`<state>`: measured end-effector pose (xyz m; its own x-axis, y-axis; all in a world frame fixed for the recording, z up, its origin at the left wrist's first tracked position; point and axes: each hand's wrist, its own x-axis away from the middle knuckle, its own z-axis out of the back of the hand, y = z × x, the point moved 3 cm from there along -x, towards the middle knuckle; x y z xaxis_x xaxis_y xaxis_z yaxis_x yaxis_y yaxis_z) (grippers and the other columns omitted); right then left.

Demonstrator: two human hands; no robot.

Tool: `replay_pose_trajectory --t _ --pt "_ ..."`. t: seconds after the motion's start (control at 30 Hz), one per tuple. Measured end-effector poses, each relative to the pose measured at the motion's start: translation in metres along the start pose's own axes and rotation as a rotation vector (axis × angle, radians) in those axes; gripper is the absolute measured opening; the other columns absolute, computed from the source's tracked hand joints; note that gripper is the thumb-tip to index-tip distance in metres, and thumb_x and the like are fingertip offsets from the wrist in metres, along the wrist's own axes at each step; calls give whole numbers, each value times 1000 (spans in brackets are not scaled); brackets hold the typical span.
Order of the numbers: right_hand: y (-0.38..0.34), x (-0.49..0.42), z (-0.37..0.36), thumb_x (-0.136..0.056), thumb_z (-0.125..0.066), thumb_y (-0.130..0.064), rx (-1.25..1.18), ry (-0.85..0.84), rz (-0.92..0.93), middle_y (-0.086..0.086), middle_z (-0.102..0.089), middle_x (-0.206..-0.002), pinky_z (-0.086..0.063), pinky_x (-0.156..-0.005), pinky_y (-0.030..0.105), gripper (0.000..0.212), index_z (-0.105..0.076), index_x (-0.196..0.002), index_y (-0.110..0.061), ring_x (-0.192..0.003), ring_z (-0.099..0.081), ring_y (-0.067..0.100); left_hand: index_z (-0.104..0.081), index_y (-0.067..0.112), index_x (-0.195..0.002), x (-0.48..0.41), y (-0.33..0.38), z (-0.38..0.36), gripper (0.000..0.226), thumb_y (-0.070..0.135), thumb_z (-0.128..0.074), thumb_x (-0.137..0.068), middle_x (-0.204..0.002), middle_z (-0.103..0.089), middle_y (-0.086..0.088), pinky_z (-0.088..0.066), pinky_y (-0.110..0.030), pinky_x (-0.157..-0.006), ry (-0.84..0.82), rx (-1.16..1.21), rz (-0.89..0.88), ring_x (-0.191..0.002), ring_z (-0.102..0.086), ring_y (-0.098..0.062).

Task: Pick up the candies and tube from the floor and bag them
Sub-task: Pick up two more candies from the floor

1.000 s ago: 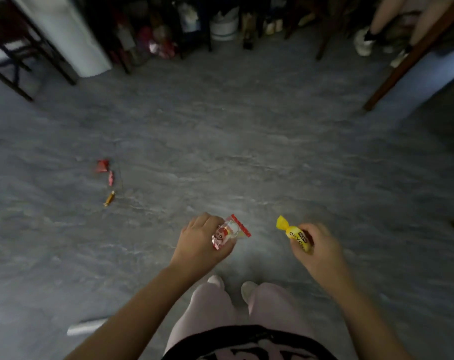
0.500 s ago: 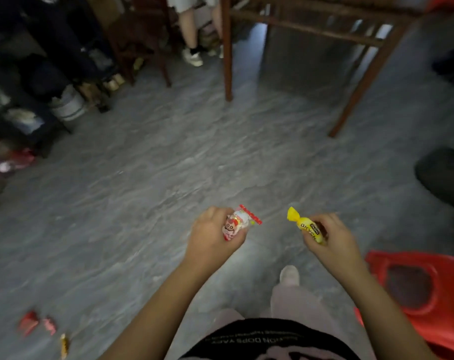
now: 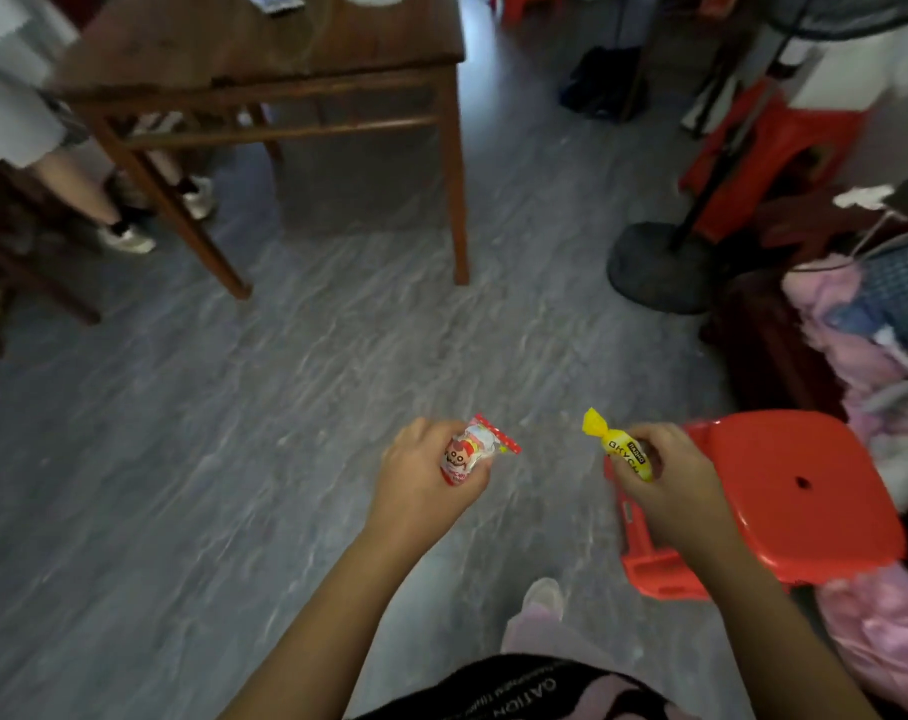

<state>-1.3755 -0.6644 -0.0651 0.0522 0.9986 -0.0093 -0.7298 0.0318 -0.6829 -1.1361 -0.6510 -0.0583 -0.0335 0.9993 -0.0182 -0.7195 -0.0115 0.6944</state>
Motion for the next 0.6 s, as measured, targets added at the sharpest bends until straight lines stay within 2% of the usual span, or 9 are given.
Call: replay_pose_trajectory --t 0.13,0.23,0.37,0.47,0.6 --pt "34 -52 31 -72 -69 -10 28 24 -7 -3 -48 -71 -33 -59 27 12 -59 -78 -13 -67 -47 18 -64 15 -98 -61 27 -29 37 39 -65 -70 -86 -57 2 -41 -29 -73 -11 -30 -15 -80 -53 -17" --pt "49 -96 43 -72 -69 -9 47 29 -27 -3 -48 -72 -36 -63 31 13 -59 -79 -13 -70 -49 20 -64 16 -97 -105 39 -43 33 34 -70 -71 -83 -52 5 -44 -33 -73 -11 -15 -1 -78 -54 -18" --pt "47 -162 39 -73 -69 -7 38 50 -45 1 -50 -73 -31 -63 27 12 -59 -79 -8 -70 -48 21 -65 15 -95 -171 43 -55 45 50 -58 -67 -82 -56 2 -43 -31 -72 -33 -39 -31 -77 -54 -17" --pt "40 -222 24 -72 -70 -7 18 46 -45 3 -52 -73 -33 -61 28 13 -59 -79 -8 -68 -49 21 -65 16 -93 -232 32 -57 45 51 -57 -67 -83 -56 3 -43 -30 -71 -46 -51 -21 -77 -54 -16" --pt "20 -313 3 -74 -68 -11 13 25 -50 -10 -46 -69 -30 -61 25 12 -58 -80 -12 -68 -47 15 -63 17 -90 -330 16 -47 33 43 -63 -70 -80 -53 5 -38 -26 -68 -50 -52 -47 -76 -52 -16"
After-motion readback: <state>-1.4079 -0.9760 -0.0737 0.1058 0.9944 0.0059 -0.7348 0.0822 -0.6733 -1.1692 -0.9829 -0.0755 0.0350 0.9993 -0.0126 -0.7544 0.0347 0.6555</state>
